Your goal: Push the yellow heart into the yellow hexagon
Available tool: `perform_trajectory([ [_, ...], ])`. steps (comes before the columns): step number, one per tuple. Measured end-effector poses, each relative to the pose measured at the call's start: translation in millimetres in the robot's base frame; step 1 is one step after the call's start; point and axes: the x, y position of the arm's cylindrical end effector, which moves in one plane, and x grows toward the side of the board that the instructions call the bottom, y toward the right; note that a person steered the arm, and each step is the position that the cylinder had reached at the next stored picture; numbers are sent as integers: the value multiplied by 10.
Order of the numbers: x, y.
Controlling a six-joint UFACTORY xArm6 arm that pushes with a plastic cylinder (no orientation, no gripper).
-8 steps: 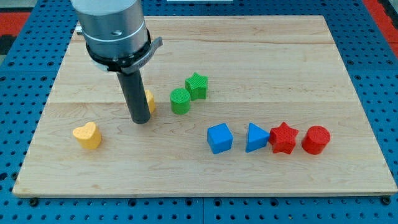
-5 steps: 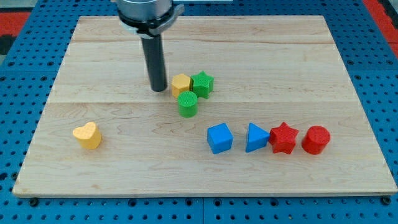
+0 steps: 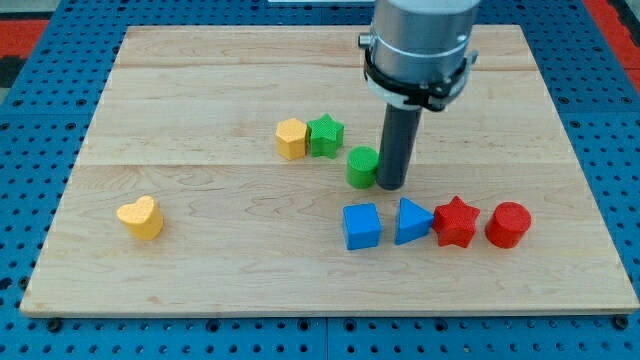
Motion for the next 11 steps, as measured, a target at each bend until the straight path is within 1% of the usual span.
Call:
perform_trajectory([
  [1, -20, -748],
  [2, 24, -503],
  [3, 495, -981],
  [4, 1201, -1393],
  [5, 1433, -2043],
  [6, 1201, -2522],
  [7, 1159, -2723],
  [8, 895, -2724],
  [9, 733, -2724],
  [10, 733, -2724],
  [11, 529, -2481],
])
